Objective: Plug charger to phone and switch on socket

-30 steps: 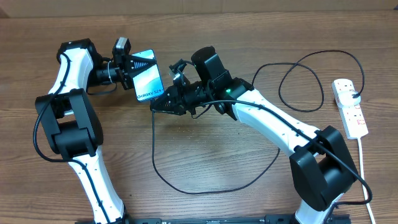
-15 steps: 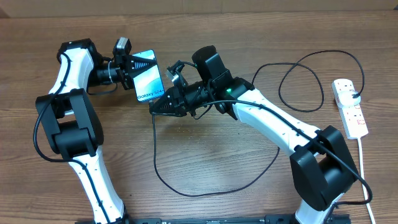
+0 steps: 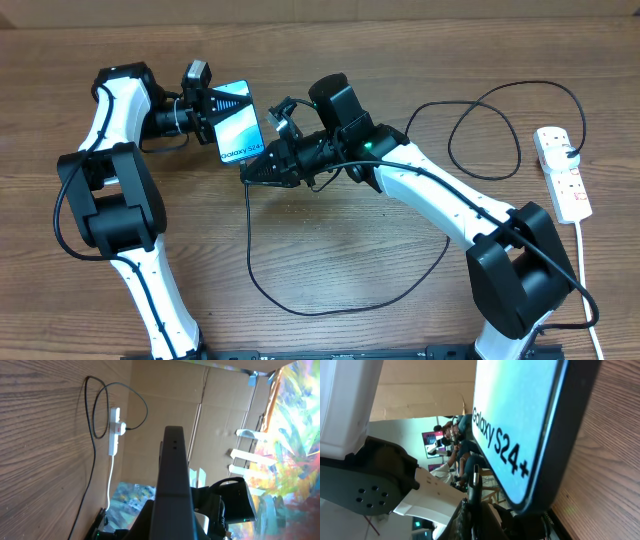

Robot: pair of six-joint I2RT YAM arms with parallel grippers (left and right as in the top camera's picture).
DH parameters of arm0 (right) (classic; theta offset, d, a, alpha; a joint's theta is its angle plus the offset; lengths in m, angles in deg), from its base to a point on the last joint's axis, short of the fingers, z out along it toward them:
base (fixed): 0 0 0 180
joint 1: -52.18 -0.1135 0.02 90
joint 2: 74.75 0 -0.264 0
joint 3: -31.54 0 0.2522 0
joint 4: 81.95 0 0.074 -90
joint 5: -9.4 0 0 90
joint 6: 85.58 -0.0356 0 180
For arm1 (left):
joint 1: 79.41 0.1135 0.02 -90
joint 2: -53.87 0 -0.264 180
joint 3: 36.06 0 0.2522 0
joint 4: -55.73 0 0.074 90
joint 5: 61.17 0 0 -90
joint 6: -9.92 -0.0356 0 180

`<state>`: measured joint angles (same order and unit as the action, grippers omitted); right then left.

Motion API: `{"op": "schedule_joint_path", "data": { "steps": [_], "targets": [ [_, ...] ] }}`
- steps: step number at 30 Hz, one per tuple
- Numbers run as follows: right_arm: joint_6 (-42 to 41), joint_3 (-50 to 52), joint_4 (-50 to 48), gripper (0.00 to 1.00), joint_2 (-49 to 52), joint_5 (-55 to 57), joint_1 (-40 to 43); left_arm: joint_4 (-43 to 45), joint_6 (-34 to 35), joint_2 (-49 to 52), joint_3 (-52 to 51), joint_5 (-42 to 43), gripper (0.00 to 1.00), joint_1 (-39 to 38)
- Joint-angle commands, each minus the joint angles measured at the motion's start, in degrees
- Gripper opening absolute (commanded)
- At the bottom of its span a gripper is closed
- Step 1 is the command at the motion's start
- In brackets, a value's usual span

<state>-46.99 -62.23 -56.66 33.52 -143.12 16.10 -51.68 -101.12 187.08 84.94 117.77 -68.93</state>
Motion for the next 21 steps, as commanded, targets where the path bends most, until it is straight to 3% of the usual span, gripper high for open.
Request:
{"op": "schedule_joint_path", "data": {
  "steps": [1,21],
  "targets": [
    [0.44,0.09,-0.28,0.04,-0.57,0.59,0.20,-0.87,0.96,-0.98,0.90,1.64,0.04,-0.37],
    [0.44,0.09,-0.31,0.04,-0.57,2.49,0.98,-1.88,0.42,-0.98,0.90,1.64,0.04,-0.37]
  ]
}}
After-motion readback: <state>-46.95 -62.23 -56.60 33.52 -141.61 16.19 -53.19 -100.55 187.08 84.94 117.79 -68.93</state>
